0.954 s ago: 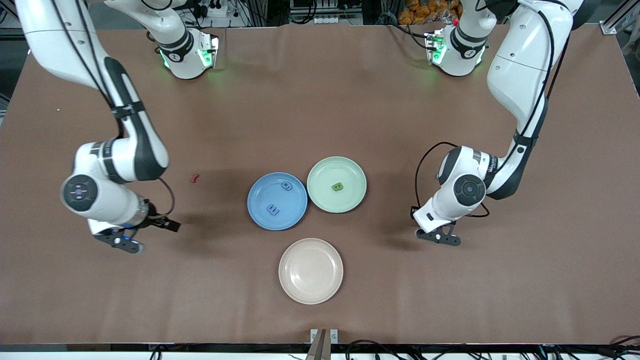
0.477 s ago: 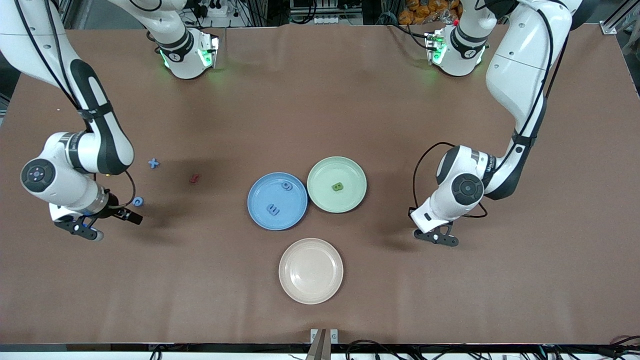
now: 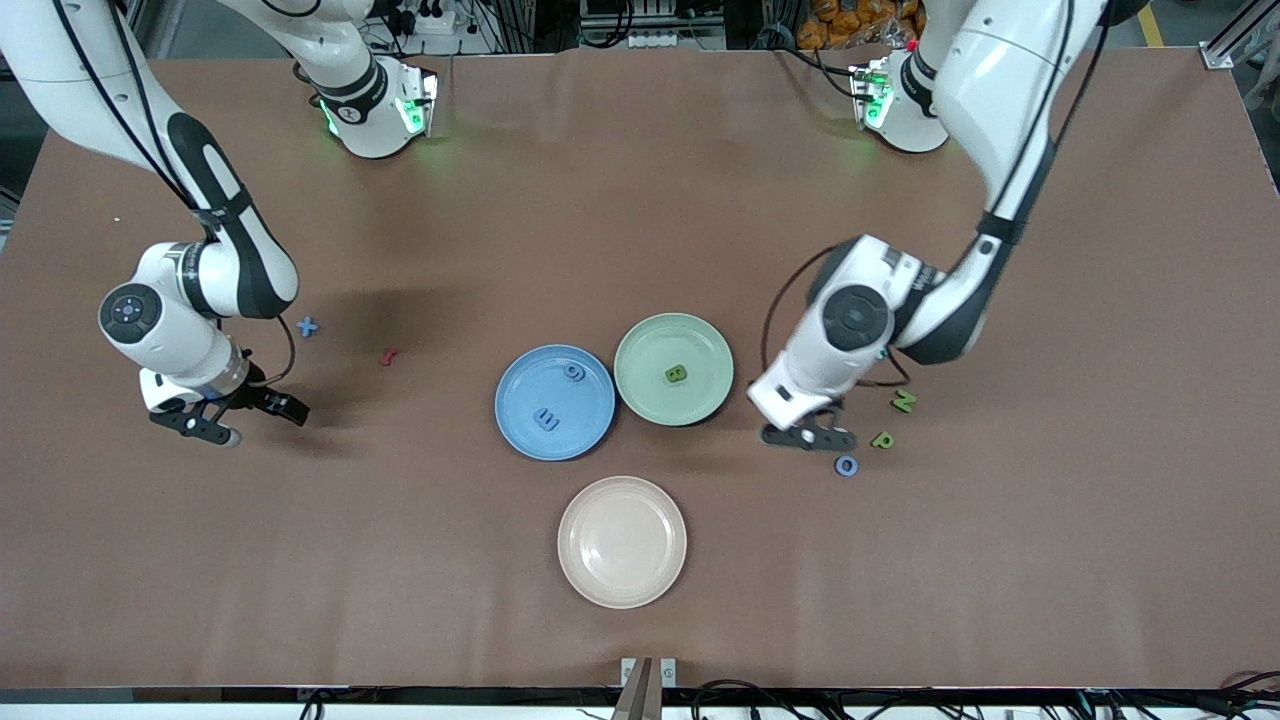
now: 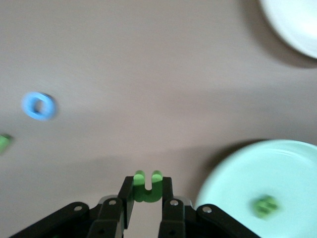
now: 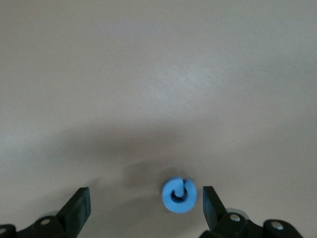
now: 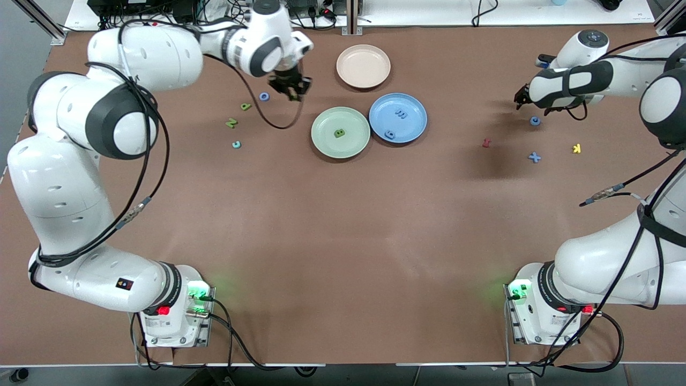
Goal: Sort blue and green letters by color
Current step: 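Place the green u on the green plate with the left gripper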
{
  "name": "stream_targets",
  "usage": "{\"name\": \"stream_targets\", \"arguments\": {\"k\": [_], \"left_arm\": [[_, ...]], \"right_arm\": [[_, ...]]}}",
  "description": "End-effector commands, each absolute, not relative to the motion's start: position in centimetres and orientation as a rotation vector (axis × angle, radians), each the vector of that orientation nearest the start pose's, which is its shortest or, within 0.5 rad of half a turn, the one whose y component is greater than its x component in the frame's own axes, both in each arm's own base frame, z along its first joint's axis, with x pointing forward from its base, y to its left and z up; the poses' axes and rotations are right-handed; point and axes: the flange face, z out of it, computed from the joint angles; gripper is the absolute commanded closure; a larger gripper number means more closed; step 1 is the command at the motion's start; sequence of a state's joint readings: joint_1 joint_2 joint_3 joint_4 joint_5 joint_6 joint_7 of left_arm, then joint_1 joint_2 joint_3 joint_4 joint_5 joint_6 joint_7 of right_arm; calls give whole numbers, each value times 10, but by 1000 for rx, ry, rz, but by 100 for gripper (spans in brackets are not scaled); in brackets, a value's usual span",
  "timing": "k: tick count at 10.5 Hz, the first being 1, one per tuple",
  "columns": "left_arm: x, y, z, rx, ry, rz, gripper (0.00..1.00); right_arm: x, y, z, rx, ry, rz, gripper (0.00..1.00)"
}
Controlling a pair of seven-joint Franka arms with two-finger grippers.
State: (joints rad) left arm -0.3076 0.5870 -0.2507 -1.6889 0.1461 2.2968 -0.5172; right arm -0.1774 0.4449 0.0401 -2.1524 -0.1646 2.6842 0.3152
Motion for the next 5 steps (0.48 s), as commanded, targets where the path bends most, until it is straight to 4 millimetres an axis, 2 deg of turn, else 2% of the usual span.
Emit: {"name": "stream_targets", "arguments": {"k": [1, 2, 3, 4, 5], "left_arm": [[552, -419, 264, -3229, -72, 26, 100], [534, -447, 262, -3229, -66, 24, 93], [532, -449, 262, -3227, -64, 22, 24], [539, -441, 264, -3226, -57, 12, 0], [549, -430, 267, -3231, -102, 11, 0]], "right_arm": [[545, -90, 199, -3164, 466, -193, 0], [545, -93, 198, -3158, 477, -214, 0], [545, -94, 194, -3151, 475, -240, 0], [544, -96, 187, -3140, 482, -270, 0], [543, -96, 181, -3135, 483, -274, 0]]}}
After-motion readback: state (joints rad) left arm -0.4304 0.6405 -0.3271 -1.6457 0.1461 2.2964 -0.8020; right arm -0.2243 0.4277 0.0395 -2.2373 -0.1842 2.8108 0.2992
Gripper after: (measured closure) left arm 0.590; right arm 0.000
